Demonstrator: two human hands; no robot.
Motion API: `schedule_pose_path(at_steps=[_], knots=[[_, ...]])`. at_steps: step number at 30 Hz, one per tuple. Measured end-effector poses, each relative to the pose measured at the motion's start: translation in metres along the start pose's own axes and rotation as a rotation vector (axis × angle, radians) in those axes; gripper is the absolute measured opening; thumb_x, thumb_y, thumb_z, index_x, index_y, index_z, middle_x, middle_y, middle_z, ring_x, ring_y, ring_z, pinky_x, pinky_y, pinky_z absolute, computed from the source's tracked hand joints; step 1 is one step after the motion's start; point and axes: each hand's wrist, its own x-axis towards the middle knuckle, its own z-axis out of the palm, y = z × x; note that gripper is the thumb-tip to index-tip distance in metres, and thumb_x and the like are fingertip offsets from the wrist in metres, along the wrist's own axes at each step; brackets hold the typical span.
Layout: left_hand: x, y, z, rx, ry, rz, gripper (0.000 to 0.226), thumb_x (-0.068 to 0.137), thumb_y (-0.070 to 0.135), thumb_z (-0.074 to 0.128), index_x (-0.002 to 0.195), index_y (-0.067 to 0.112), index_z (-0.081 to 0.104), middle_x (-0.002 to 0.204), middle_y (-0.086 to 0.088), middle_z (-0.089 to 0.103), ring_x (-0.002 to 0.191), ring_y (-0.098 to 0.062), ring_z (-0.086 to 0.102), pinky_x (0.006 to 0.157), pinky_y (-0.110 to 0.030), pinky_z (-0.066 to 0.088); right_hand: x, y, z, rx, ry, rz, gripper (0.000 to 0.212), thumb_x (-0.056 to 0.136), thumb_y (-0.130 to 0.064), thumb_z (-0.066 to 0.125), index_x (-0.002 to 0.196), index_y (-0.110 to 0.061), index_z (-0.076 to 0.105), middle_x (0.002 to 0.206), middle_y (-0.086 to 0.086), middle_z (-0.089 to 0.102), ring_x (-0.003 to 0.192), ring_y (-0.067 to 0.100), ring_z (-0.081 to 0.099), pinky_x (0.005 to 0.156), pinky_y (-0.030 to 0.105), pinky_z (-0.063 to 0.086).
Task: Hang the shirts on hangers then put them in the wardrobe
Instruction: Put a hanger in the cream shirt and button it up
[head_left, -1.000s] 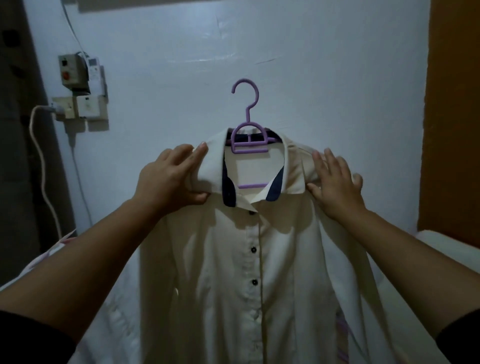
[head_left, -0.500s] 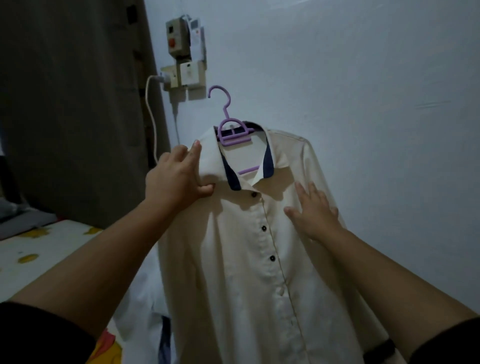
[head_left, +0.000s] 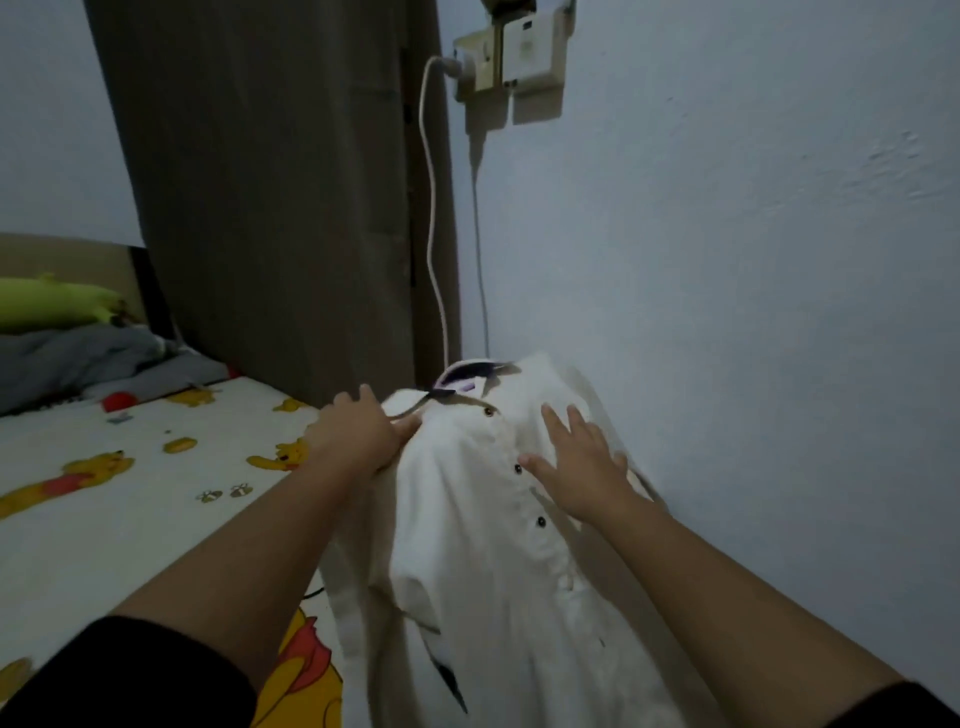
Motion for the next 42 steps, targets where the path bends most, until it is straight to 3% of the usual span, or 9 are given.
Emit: schedule_pose_path(at_steps=[2, 8, 14, 18, 22, 29, 35, 42], knots=[[0.004, -0.001, 0.011, 0.008, -0.088, 0.033, 0.084, 0.086, 0.076, 0.029, 0.146, 0.017, 0.034, 0.137, -0.012, 0.05, 0.117, -0.029, 0.053, 0.089, -0.039, 0.049, 0.004, -0.004, 0.011, -0.008, -0.019, 0.0, 0.071, 0.094, -0.059, 0.035, 0.15, -0.035, -0.001, 0.159, -0.002, -0.008, 0.146, 0.024, 0.0, 0.112, 0.057, 0.009], [-0.005, 0.007, 0.008, -0.048, -0.009, 0.206, 0.062, 0.098, 0.058, 0.025, 0.14, 0.017, 0.043, 0.135, -0.009, 0.054, 0.118, -0.026, 0.053, 0.093, -0.04, 0.043, 0.005, -0.009, 0.022, -0.043, -0.012, -0.021, 0.069, 0.094, -0.058, 0.033, 0.15, -0.035, 0.0, 0.159, -0.001, -0.006, 0.146, 0.024, 0.001, 0.112, 0.057, 0.009], [-0.025, 0.023, 0.003, 0.093, 0.073, 0.415, 0.073, 0.093, 0.065, 0.034, 0.152, 0.025, 0.02, 0.159, -0.005, 0.02, 0.144, -0.027, 0.024, 0.115, -0.046, 0.02, -0.003, -0.012, 0.016, -0.029, 0.015, -0.036, 0.069, 0.094, -0.059, 0.032, 0.15, -0.037, -0.001, 0.159, -0.002, -0.006, 0.146, 0.023, -0.001, 0.113, 0.057, 0.009], [-0.045, 0.036, 0.008, 0.078, 0.086, 0.479, 0.072, 0.092, 0.062, 0.04, 0.152, 0.026, 0.019, 0.161, -0.005, 0.013, 0.147, -0.028, 0.016, 0.117, -0.045, 0.016, -0.015, -0.003, 0.006, -0.061, 0.044, -0.027, 0.07, 0.093, -0.063, 0.03, 0.15, -0.036, -0.002, 0.16, -0.002, -0.006, 0.146, 0.024, 0.0, 0.113, 0.057, 0.01], [-0.07, 0.055, 0.013, 0.017, 0.114, 0.539, 0.071, 0.091, 0.064, 0.04, 0.15, 0.028, 0.024, 0.16, -0.002, 0.019, 0.146, -0.025, 0.02, 0.117, -0.044, 0.017, -0.043, 0.018, -0.007, -0.051, 0.053, -0.01, 0.07, 0.093, -0.062, 0.032, 0.15, -0.035, 0.0, 0.16, -0.001, -0.005, 0.146, 0.023, 0.001, 0.114, 0.055, 0.01], [-0.147, 0.114, 0.037, -0.071, -0.032, 0.672, 0.073, 0.09, 0.064, 0.043, 0.151, 0.029, 0.023, 0.156, 0.001, 0.03, 0.141, -0.019, 0.03, 0.114, -0.042, 0.024, -0.115, 0.086, -0.013, -0.043, 0.049, 0.073, 0.068, 0.092, -0.061, 0.037, 0.15, -0.034, 0.011, 0.159, -0.001, 0.01, 0.144, 0.022, 0.014, 0.11, 0.048, 0.019], [-0.213, 0.168, 0.086, -0.095, -0.224, 0.807, 0.074, 0.089, 0.065, 0.044, 0.15, 0.027, 0.026, 0.152, 0.003, 0.037, 0.136, -0.018, 0.038, 0.11, -0.039, 0.031, -0.182, 0.164, -0.003, -0.052, -0.007, 0.215, 0.068, 0.092, -0.063, 0.035, 0.149, -0.034, 0.014, 0.158, -0.001, 0.013, 0.144, 0.021, 0.015, 0.111, 0.046, 0.019], [-0.278, 0.215, 0.162, -0.073, -0.411, 0.945, 0.067, 0.092, 0.06, 0.043, 0.148, 0.026, 0.031, 0.149, 0.002, 0.04, 0.133, -0.019, 0.041, 0.105, -0.036, 0.032, -0.242, 0.247, 0.037, -0.002, -0.094, 0.354, 0.056, 0.092, -0.054, 0.045, 0.142, -0.031, 0.033, 0.143, -0.001, 0.037, 0.134, 0.022, 0.031, 0.104, 0.045, 0.03]])
